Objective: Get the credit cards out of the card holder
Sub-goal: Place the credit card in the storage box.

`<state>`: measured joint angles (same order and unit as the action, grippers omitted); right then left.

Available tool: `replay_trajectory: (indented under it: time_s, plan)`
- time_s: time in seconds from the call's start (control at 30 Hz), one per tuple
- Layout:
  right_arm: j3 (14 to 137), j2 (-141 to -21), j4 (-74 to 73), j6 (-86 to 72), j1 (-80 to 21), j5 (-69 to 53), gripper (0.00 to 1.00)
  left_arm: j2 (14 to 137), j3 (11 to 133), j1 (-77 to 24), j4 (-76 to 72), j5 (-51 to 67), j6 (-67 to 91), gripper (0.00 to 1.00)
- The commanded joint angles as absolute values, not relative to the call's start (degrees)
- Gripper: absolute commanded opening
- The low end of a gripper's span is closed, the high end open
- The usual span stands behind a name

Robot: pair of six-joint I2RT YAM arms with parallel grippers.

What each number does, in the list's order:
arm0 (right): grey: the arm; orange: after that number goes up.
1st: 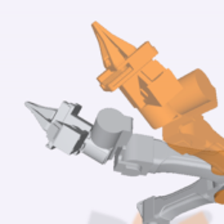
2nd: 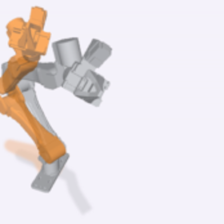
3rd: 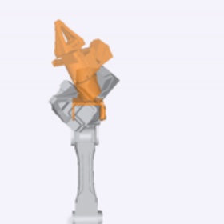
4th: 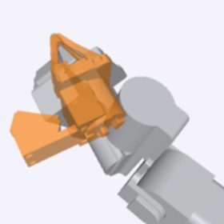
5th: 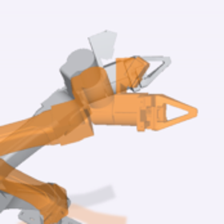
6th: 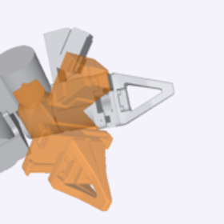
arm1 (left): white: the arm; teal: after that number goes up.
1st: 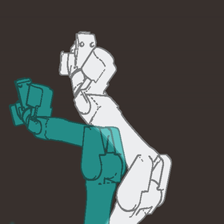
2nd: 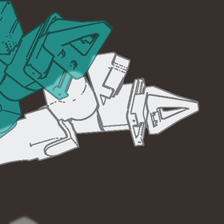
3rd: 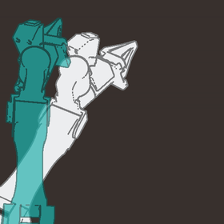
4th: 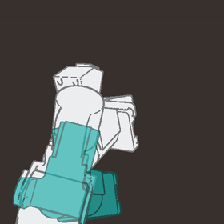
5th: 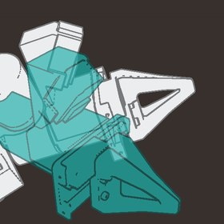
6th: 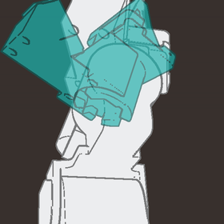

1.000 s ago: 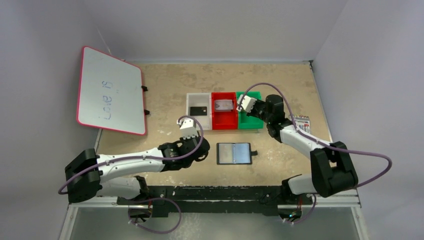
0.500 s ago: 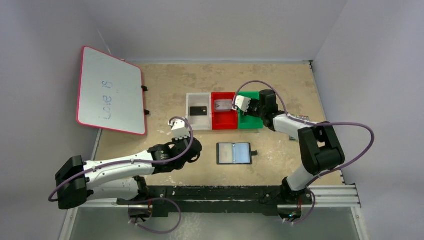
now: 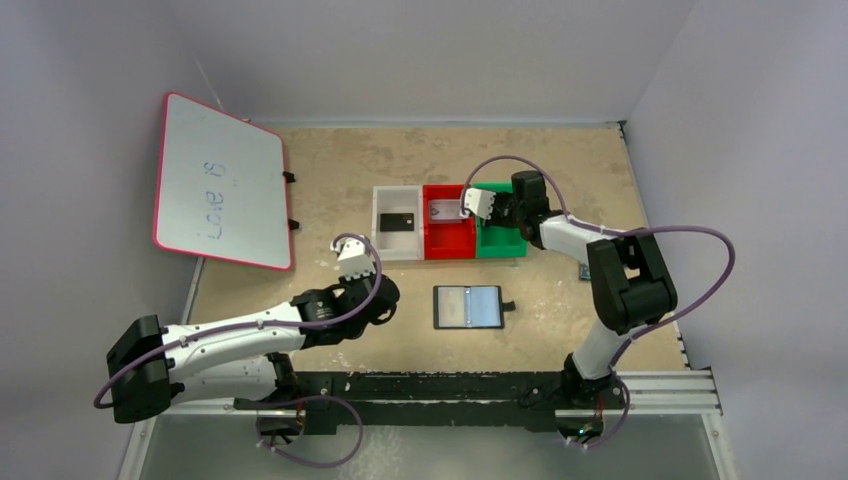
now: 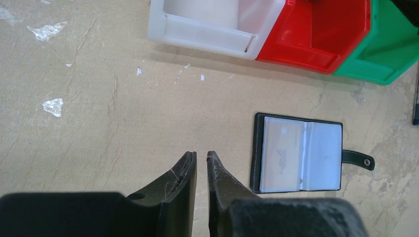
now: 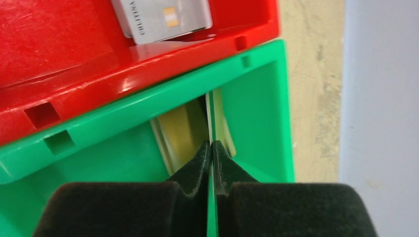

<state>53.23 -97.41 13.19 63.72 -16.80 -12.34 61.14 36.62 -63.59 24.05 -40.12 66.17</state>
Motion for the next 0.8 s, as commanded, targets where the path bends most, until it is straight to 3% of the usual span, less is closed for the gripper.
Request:
replay_trajectory:
  time_s: [0.0,0.07,0.23,0.37,0.43,0.77]
  plan:
    - [57.59,-99.26,8.92,66.05,-16.39,-14.00,0.05,61.17,36.46,-63.06,23.31,-40.80,64.54,0.13]
    - [57.27,-98.96,9.73,65.70,-16.37,-14.10,0.06,61.10,36.45,-63.09,23.66,-40.85,64.83,0.13]
    - [58.70,-98.98,5.61,65.18,-16.14,-15.41,0.21,60.31,35.77,-62.97,23.11,-40.73,64.96,0.14]
    - [58.92,-97.76,4.96,64.73,-16.08,-15.85,0.23,60.25,35.94,-62.86,23.20,-40.70,64.72,0.14]
    - [59.30,-97.21,3.44,64.61,-16.08,-16.43,0.31,60.48,36.04,-62.84,23.29,-40.65,64.61,0.14]
    - [59.42,-94.03,3.28,61.20,-15.73,-15.80,0.32,60.79,36.95,-62.66,23.29,-39.57,64.21,0.14]
